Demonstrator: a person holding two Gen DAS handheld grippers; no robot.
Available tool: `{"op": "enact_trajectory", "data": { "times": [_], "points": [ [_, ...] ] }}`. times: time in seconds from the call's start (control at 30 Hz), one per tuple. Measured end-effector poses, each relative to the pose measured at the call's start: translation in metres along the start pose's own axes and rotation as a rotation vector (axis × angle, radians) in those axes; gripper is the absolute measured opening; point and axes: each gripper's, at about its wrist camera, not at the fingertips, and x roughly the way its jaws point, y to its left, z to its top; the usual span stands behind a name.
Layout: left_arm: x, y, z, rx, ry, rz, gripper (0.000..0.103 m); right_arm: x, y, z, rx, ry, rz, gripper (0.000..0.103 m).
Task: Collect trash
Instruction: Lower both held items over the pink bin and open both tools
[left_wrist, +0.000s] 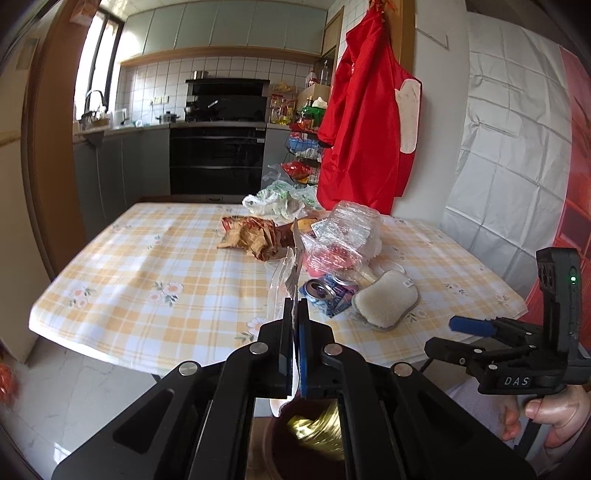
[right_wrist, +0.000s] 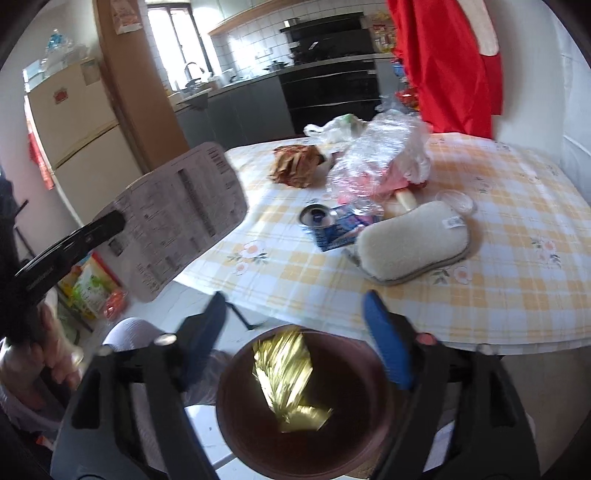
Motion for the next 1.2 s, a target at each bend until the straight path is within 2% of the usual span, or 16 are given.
{"op": "enact_trajectory", "data": {
  "times": [0.1, 0.27, 0.4, 0.63, 0.83, 1.2],
  "points": [
    [0.002, 0.001, -0.005, -0.018, 0.020, -0.009, 0.003, -0.002, -0.010, 0.002, 0.048, -0.023, -0.076, 0.097],
    [0.005, -0.002, -0.013, -0.016, 0.045, -0.013, 0.003, -0.001, -0.028, -0.001, 0.130, -0.020, -0.121, 0.097],
    [0.009, -0.009, -0.020, 0.009, 0.073, -0.020, 0.003, -0.001, -0.033, -0.003, 0.145, -0.038, -0.152, 0.097],
    [0.017, -0.024, -0.039, 0.030, 0.140, -0.070, 0.003, 0.003, -0.041, -0.006, 0.171, -0.027, -0.152, 0.097],
    [0.015, -0.034, -0.041, 0.059, 0.135, -0.101, 0.003, 0.007, -0.047, -0.009, 0.194, -0.013, -0.153, 0.097],
    [-0.001, -0.056, -0.034, 0.112, 0.116, -0.206, 0.003, 0.007, -0.053, -0.012, 0.216, -0.013, -0.158, 0.097]
  ]
}}
